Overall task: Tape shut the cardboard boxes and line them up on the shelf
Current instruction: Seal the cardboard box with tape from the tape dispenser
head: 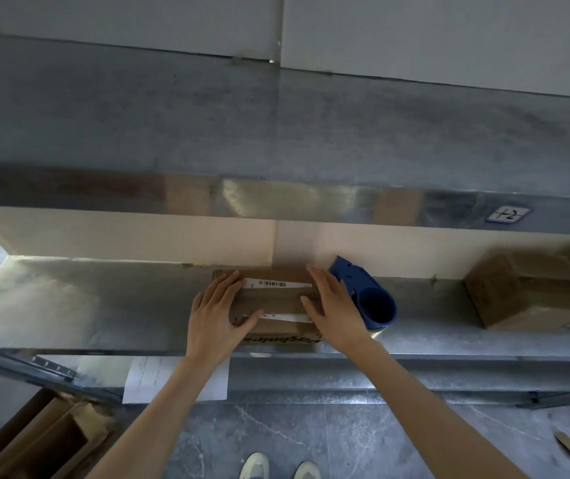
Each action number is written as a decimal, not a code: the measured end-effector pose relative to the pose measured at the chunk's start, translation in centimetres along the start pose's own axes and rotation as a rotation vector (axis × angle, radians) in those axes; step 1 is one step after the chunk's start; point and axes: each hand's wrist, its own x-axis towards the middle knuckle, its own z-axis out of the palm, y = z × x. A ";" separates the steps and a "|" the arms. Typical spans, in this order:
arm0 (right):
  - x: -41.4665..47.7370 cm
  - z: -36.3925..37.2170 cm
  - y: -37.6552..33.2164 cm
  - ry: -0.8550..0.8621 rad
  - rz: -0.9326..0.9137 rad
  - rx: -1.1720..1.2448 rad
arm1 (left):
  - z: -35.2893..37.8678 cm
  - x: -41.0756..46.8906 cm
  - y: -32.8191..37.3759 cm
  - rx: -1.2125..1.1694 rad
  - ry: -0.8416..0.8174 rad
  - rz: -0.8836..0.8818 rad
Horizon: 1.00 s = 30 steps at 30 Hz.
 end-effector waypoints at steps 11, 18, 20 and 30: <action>-0.7 -0.4 1.2 0.086 -0.038 -0.168 | -0.2 -0.3 -0.2 0.005 0.003 0.031; -0.1 1.9 -1.1 -0.059 0.045 0.303 | -1.1 -0.7 -1.4 0.020 0.022 0.039; -0.2 2.9 -2.0 -0.064 0.077 0.414 | -1.3 -0.9 -2.0 0.014 0.032 0.028; -0.5 4.9 -2.2 0.061 0.005 0.469 | -0.8 -1.1 -3.1 -0.261 0.006 0.004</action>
